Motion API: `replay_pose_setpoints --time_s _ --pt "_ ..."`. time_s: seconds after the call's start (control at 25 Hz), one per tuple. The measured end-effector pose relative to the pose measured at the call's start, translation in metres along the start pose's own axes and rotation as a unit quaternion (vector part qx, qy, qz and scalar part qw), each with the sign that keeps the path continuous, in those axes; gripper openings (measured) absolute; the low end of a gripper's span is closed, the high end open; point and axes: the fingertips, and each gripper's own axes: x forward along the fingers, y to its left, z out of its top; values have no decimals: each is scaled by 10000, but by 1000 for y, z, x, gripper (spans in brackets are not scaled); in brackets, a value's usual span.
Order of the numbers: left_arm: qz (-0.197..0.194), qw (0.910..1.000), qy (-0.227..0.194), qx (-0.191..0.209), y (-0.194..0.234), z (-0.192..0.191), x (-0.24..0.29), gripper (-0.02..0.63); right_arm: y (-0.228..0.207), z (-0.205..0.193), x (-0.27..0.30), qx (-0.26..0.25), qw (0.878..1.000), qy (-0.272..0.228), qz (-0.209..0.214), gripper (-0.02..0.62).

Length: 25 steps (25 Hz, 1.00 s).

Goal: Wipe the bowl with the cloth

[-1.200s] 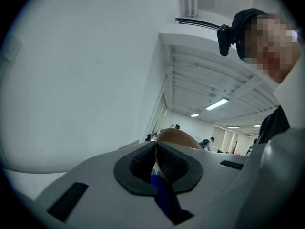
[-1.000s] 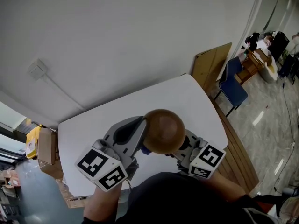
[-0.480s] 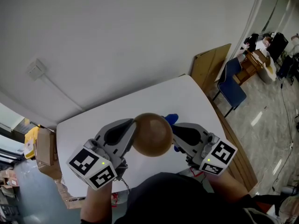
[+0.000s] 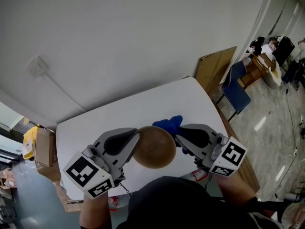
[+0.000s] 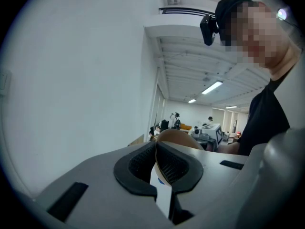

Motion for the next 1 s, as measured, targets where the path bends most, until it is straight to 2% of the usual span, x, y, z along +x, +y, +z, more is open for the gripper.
replay_pose_setpoints --time_s 0.16,0.36,0.56,0.64,0.8,1.0 --pt "-71 9992 286 282 -7 -12 2 18 -3 11 -5 -37 10000 -82 21 49" --pt "-358 9952 627 661 -21 -25 7 18 -3 30 -7 48 9991 -267 311 50" --pt "-691 9814 1066 1440 -41 -39 16 18 5 36 0 64 9975 -226 674 51" --pt "-822 9770 1135 1608 -49 -42 18 18 11 33 4 90 9963 -148 847 50" --pt "-940 9779 991 1582 -53 -37 17 18 22 20 12 148 9927 122 1190 50" --pt "-777 9826 775 1498 -44 -27 11 18 28 14 8 320 9897 161 1385 49"
